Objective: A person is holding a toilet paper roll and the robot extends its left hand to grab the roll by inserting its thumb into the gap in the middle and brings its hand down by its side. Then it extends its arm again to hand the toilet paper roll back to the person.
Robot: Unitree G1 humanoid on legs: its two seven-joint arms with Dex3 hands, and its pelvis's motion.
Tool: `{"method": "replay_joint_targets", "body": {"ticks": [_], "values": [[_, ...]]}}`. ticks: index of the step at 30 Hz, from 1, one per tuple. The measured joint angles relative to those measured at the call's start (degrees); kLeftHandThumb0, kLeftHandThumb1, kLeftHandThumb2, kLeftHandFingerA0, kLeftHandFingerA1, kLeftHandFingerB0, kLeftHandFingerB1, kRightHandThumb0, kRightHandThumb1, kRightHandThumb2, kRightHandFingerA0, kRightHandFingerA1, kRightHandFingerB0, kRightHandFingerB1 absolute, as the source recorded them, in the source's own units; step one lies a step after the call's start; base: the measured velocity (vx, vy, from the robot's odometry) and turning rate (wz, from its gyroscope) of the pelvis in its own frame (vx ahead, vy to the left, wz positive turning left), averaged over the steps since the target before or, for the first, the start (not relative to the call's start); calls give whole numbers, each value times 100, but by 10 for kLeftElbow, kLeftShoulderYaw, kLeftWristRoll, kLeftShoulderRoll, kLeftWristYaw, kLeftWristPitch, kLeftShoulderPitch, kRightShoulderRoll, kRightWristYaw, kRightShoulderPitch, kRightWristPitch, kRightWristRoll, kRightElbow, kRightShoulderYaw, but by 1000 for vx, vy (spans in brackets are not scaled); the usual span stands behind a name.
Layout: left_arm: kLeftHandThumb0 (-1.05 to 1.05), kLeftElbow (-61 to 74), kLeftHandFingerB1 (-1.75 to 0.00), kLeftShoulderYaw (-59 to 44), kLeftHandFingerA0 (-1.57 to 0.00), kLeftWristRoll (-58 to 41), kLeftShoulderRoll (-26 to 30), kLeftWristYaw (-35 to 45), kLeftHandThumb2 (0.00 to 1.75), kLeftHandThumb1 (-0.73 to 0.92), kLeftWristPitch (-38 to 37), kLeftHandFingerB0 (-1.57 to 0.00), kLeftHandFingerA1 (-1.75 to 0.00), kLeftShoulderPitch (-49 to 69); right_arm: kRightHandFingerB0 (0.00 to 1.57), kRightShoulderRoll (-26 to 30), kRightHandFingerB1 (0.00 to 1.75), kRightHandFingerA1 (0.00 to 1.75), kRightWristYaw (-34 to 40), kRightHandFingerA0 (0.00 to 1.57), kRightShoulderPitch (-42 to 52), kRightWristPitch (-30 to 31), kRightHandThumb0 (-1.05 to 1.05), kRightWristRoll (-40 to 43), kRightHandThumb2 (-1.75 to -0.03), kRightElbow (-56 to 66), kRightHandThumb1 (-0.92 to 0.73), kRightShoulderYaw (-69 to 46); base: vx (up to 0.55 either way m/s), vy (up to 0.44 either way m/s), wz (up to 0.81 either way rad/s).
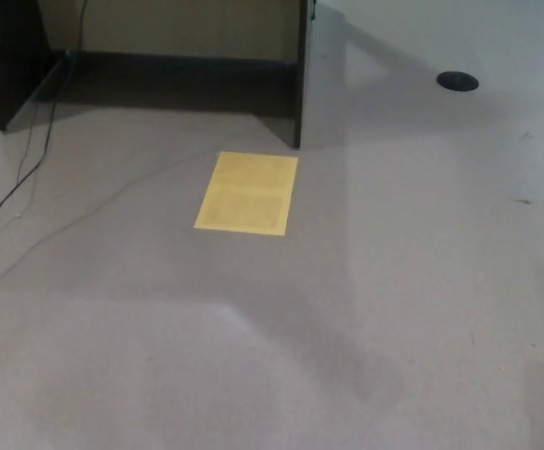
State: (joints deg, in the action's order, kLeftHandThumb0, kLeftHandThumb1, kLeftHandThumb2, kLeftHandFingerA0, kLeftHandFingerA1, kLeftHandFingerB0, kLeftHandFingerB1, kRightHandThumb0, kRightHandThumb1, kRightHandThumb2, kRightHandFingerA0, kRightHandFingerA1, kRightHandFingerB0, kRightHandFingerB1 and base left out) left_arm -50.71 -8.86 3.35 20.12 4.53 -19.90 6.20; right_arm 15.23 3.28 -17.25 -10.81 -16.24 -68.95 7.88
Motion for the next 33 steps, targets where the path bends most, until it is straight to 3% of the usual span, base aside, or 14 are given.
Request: {"method": "replay_joint_targets", "body": {"ticks": [1,2,3,4,5,7,8,9,24,27,30,31,32,33], "values": [[-16,5,-48,-4,-2,-1,0,1,87,40,-9,0,-50,0,26,2,30,51,2,75,-5,-5,-35,-1,-58,-7,-58,2,0,0,0],[-25,14,-23,-9,-13,-4,1,4,55,43,-20,-9,-33,0,26,3,30,50,5,75,-9,-10,-34,-3,-58,-12,-58,4,0,0,0],[-21,21,-48,-11,-1,-6,1,6,86,35,-26,0,-49,1,26,3,30,51,6,76,-10,-13,-35,-3,-58,-14,-58,5,0,0,0],[-22,38,-48,-15,-1,-9,1,11,84,32,-35,0,-49,5,26,3,30,51,8,76,-10,-19,-35,-4,-58,-17,-58,7,0,0,0],[-43,66,-27,-18,-10,-14,1,15,60,36,-43,-9,-37,12,26,3,30,52,10,76,-10,-25,-34,-5,-58,-22,-58,8,0,0,0],[-45,111,-29,-20,-10,-17,3,19,59,38,-48,-8,-38,18,26,3,30,52,12,75,-9,-30,-35,-7,-58,-26,-58,9,0,0,0],[-27,136,-48,-21,-2,-18,4,22,83,28,-51,0,-49,19,26,3,30,52,13,74,-9,-33,-36,-7,-58,-28,-58,9,0,0,0],[-50,160,-26,-22,-10,-19,6,24,64,37,-53,-6,-39,19,26,3,30,51,13,73,-9,-35,-36,-7,-58,-29,-58,9,0,0,0],[-46,513,-29,-19,-7,-33,55,64,72,32,-19,0,-44,-75,26,3,30,55,17,76,-9,-47,-36,-14,-58,-36,-58,10,0,0,0],[-44,579,-22,-11,-13,-35,71,74,54,41,7,-6,-31,-120,26,2,30,53,18,76,-10,-51,-35,-15,-58,-36,-58,11,0,0,0],[-49,626,-19,3,-5,-39,78,86,70,34,34,-4,-37,-165,26,2,30,52,18,74,-10,-54,-37,-16,-58,-36,-58,13,0,0,0],[-53,632,-16,6,-9,-39,79,88,68,38,39,-10,-27,-172,11,2,48,72,19,67,-10,-54,-27,-16,-90,-36,-40,13,0,0,0],[-52,648,-19,15,-7,-41,79,93,68,35,52,-7,-32,-191,26,1,30,53,19,74,-10,-55,-36,-16,-58,-36,-57,14,0,0,0],[-52,655,-22,20,-5,-42,79,95,72,35,58,-4,-38,-198,26,1,30,52,19,74,-9,-56,-36,-16,-58,-36,-57,14,0,0,0]]}}
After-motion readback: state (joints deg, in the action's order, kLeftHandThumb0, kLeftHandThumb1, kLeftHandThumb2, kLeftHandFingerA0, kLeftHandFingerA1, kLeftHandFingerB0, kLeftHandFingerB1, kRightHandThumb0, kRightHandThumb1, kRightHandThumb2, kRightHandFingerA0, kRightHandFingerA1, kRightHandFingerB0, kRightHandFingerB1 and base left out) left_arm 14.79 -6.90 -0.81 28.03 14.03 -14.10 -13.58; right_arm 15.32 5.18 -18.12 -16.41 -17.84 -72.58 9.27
